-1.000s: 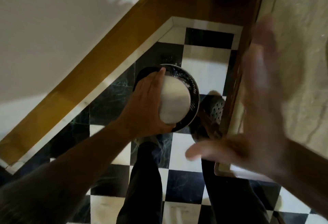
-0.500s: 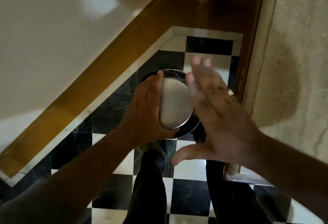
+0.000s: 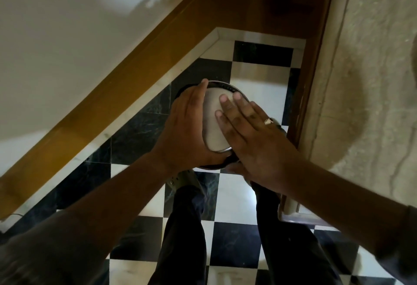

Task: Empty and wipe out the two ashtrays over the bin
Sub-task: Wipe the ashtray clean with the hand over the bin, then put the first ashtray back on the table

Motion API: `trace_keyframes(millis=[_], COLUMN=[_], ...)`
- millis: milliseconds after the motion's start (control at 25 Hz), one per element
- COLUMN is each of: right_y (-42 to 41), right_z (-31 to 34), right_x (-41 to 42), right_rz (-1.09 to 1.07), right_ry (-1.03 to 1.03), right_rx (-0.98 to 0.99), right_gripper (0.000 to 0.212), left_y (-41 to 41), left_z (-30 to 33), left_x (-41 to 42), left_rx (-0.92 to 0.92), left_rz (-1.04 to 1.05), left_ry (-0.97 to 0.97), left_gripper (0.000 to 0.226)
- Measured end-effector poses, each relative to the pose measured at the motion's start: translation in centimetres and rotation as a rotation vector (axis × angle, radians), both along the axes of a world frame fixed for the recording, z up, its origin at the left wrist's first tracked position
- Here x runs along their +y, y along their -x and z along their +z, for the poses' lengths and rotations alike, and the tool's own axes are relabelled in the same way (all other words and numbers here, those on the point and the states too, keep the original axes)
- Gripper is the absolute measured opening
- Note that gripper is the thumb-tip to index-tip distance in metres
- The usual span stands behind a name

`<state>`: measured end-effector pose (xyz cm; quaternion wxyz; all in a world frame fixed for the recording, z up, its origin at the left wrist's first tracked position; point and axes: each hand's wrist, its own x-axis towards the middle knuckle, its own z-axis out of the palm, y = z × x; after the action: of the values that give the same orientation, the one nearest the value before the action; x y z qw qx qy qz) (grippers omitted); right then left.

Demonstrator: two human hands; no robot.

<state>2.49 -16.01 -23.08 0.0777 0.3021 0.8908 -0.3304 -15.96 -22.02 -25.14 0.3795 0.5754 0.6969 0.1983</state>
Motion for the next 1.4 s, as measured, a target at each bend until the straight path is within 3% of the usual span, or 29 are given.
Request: trace_keyframes(millis=[120, 200, 360, 480, 640, 760, 920, 1200, 1400], right_y=[-0.3, 0.0, 2.1, 3.5, 4.6, 4.5, 3.8, -1.4, -7.2], right_z=[-0.4, -0.3, 0.6, -0.9, -1.3, 0.9, 4.3, 9.6, 10.7], right_x=[0.9, 1.3, 1.6, 1.3, 1.2, 2.0, 3.5, 7.3, 9.7], right_rz=[0.040, 0.010, -0.440, -0.858, -1.179, -1.233, -1.267, -1.353, -1.509], right_ry=[-0.143, -0.074, 0.360, 0.779, 1.096, 1.109, 1.038, 0.836, 0.779], right_rx=[-0.047, -0.019, 0.079, 0.000, -0.050, -0.040, 0.047, 0.271, 0.288], right_gripper=[0.066, 0.057, 0.034, 0.026, 0.033, 0.038, 0.033, 0.023, 0.023], left_y=[0.7, 1.6, 3.1, 2.8, 1.8, 1.2, 0.4, -3.2, -9.2], left_z=[0.3, 0.9, 1.2, 1.6, 3.4, 5.8, 9.6, 15.1, 16.2], left_x=[0.5, 0.7, 0.4, 0.3, 1.1, 2.4, 4.6, 10.2, 15.2], left_rx=[-0.045, -0.183, -0.593, -0.667, -0.711, -0.683, -0.616, -0.598, -0.563], left_rz=[0.022, 0.117, 0.622, 0.822, 0.976, 0.962, 0.865, 0.713, 0.622], left_ry=[0.084, 0.232, 0.512, 0.608, 0.665, 0.658, 0.527, 0.480, 0.503], left_gripper=[0.135, 0.131, 0.080, 0.051, 0.043, 0.047, 0.024, 0.042, 0.029])
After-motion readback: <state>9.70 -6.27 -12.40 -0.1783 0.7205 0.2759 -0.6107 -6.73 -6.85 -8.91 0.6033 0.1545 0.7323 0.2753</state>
